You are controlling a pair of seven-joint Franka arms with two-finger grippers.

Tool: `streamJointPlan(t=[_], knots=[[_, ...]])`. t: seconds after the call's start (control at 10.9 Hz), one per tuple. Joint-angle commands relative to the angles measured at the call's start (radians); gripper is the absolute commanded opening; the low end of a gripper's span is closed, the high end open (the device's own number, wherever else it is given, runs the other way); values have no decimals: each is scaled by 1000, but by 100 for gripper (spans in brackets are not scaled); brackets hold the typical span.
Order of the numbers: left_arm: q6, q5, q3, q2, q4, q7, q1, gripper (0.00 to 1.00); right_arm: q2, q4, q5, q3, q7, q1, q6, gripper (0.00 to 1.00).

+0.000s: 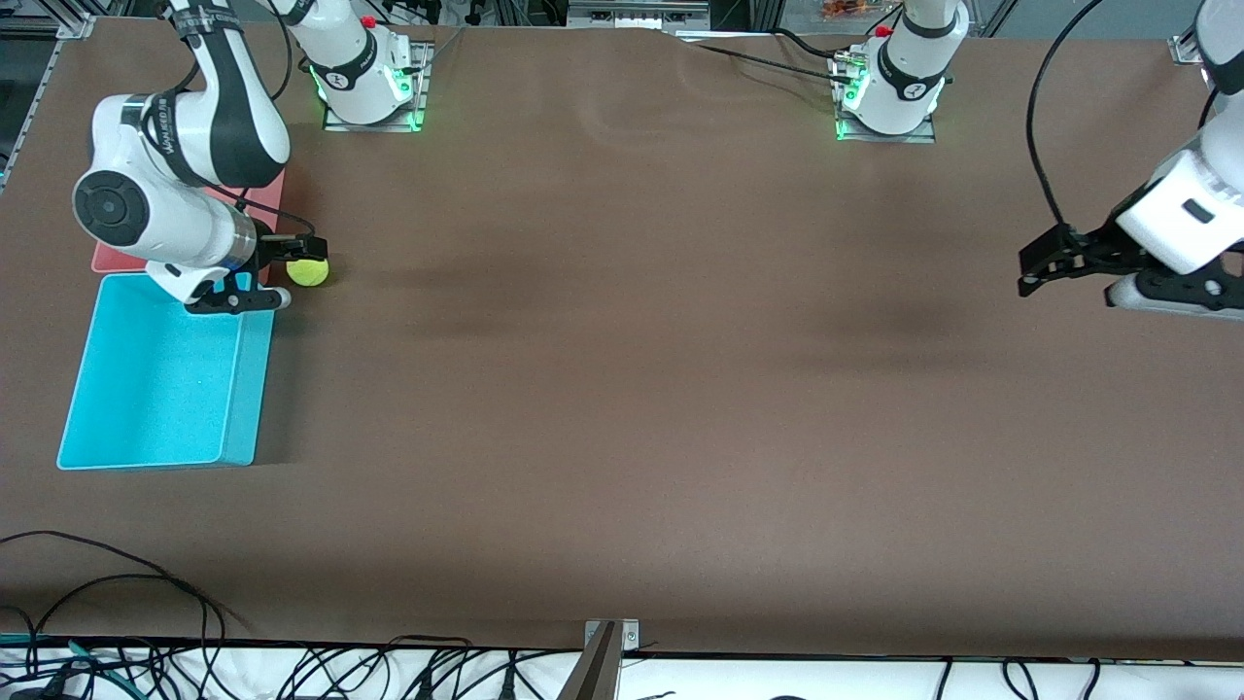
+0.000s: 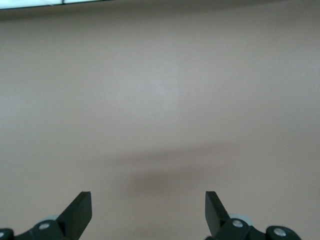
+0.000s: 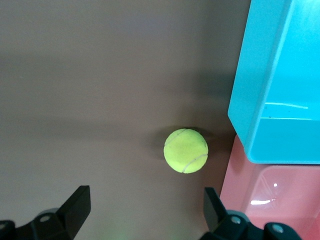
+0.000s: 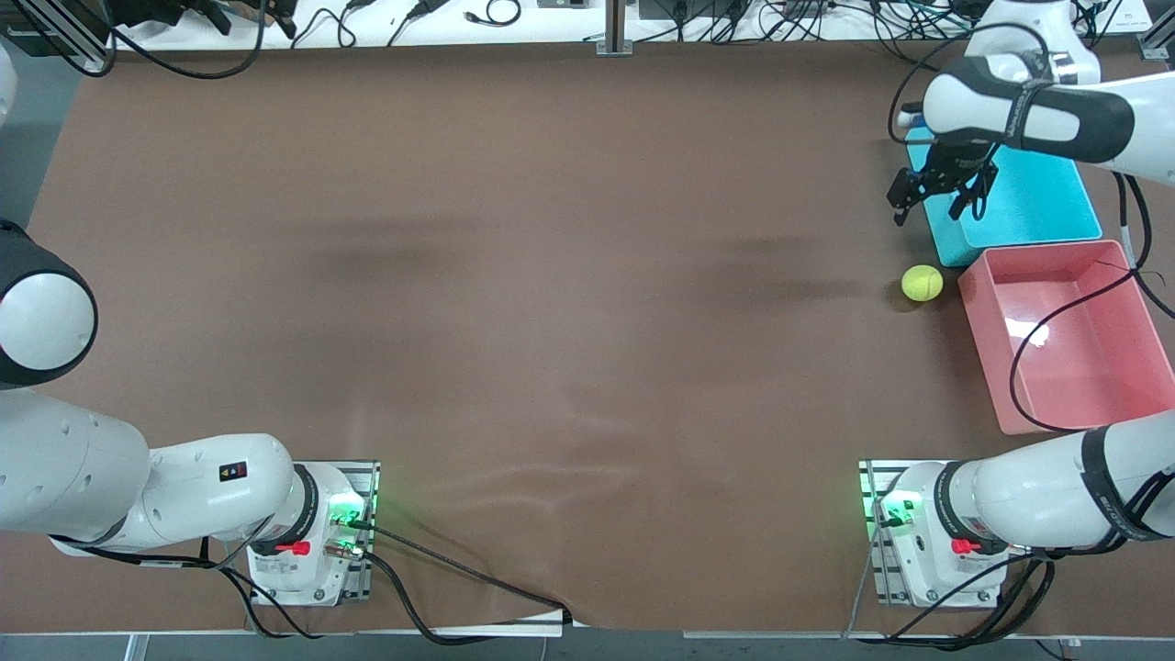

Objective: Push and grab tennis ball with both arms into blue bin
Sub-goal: 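Close the right gripper around the tennis ball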

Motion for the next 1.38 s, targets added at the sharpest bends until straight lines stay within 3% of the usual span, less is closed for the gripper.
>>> streamJointPlan(t=[0.0, 0.18, 0.46, 0.83, 1.19, 1.28], knots=[[-33, -163, 256, -22, 18, -3, -183, 100, -43, -170, -49, -25, 7, -2, 146, 100], [-73, -80, 289, -33, 13, -12, -234, 100, -19, -233, -100, -53, 7, -4, 262, 100], [-82, -35, 364, -50, 10, -49, -315, 100, 47, -288, -100, -74, 7, -5, 403, 100], [-95, 34, 337, -48, 16, -26, -317, 100, 121, -300, -100, -87, 2, -11, 479, 100], [-95, 29, 317, -48, 21, -20, -317, 100, 162, -299, -100, -93, -9, -20, 514, 100], [-98, 26, 302, -50, 21, -6, -317, 100, 164, -297, -100, -93, -7, -22, 523, 92]])
